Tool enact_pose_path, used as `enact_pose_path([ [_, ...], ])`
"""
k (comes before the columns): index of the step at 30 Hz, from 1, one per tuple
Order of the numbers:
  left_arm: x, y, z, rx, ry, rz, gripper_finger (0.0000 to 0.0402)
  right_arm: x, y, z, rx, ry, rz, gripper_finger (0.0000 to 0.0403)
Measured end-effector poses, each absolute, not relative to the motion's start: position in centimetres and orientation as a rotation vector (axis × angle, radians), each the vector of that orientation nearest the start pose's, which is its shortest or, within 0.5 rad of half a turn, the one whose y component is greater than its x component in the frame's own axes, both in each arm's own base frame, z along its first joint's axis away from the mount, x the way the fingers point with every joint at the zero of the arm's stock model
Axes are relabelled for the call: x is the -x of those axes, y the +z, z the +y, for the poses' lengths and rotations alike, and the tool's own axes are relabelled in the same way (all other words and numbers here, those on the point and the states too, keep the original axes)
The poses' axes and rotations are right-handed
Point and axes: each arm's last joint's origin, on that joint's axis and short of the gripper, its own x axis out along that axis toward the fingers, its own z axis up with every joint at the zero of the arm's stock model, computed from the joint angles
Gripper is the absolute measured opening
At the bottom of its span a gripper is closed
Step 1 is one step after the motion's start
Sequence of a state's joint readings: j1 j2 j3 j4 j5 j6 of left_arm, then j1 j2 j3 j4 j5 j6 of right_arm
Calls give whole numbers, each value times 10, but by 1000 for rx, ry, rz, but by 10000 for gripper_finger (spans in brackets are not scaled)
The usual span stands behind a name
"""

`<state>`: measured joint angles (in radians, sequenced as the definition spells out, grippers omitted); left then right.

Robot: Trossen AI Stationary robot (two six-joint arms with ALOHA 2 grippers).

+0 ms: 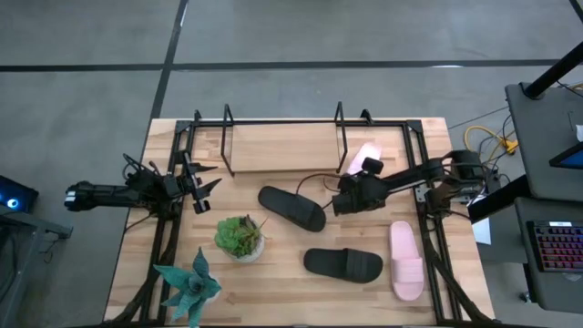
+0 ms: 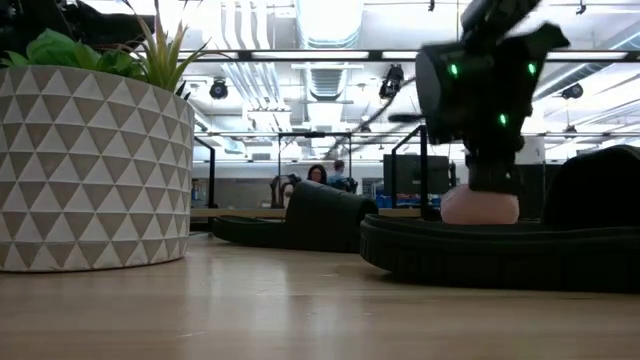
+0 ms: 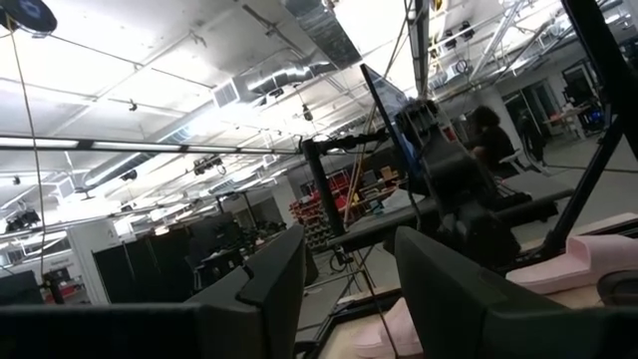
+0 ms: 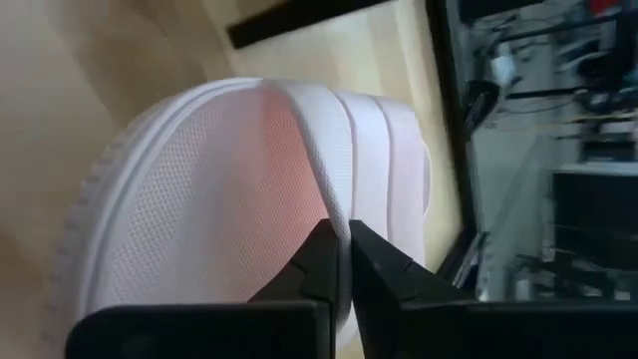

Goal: Pick and place slides into the shelf
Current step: Put the top pink slide on the shelf

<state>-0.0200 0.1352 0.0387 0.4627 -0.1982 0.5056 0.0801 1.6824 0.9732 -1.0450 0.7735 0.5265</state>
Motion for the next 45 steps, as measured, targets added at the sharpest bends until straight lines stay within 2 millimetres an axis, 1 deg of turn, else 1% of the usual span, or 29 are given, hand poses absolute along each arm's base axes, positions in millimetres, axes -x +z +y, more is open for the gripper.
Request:
enact_pose_path([
  [5,-98,210,4,-459,265,-312,144,-261,201,6,278,-831,1408,9],
  [10,-98,210,4,-459,265,-313,144,-258,249,15,279,-795,1382,9],
  [15,-98,210,4,-459,265,-312,144,-255,299,24,253,-757,1285,9],
  [17,-98,210,4,-459,264,-312,144,-252,316,28,235,-739,1234,9],
  [21,-98,210,4,-459,265,-312,144,-247,344,35,195,-704,1133,9],
  [25,-98,210,4,-459,265,-312,144,-244,362,40,154,-662,1075,9],
  [29,-98,210,4,-459,265,-312,144,-244,374,41,112,-635,1042,9],
  [34,-98,210,4,-459,265,-312,144,-249,387,43,86,-621,996,9],
  [39,-98,210,4,-459,265,-311,144,-253,404,45,48,-558,960,9],
  [43,-98,210,4,-459,264,-310,144,-257,414,46,60,-519,902,9],
  [45,-98,209,4,-459,265,-310,144,-262,416,46,95,-492,872,9],
])
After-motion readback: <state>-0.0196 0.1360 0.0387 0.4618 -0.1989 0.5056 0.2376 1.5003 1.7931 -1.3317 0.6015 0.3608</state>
